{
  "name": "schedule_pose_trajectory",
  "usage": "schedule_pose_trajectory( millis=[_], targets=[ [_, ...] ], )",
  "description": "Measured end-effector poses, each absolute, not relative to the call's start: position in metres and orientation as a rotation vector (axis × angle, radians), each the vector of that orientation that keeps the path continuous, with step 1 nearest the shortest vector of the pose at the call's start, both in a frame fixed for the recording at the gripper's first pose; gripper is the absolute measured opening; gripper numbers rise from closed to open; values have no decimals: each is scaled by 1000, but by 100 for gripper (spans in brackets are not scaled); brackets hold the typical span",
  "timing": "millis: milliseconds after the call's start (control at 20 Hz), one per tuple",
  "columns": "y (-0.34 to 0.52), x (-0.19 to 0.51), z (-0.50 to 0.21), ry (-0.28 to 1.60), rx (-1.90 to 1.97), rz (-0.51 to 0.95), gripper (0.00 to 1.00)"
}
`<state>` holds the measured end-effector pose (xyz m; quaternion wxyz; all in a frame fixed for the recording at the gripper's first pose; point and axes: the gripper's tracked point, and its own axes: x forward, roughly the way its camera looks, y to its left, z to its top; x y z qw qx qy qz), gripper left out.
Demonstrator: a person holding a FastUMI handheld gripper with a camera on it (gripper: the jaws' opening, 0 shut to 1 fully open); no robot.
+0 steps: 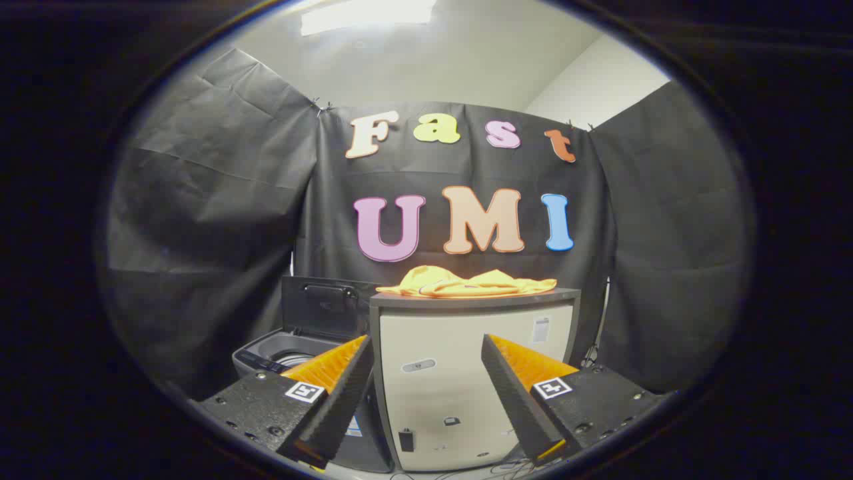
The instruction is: Put the clothes into the washing machine and then close the washing machine lid.
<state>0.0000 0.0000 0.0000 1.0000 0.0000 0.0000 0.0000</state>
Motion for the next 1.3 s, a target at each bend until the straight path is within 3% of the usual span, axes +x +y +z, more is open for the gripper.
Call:
schedule_pose_trajectory(
  millis=[750,1300],
  targets=[
    [17,10,2,19,-22,21,98],
    [20,87,51,48,67,37,98]
  ],
)
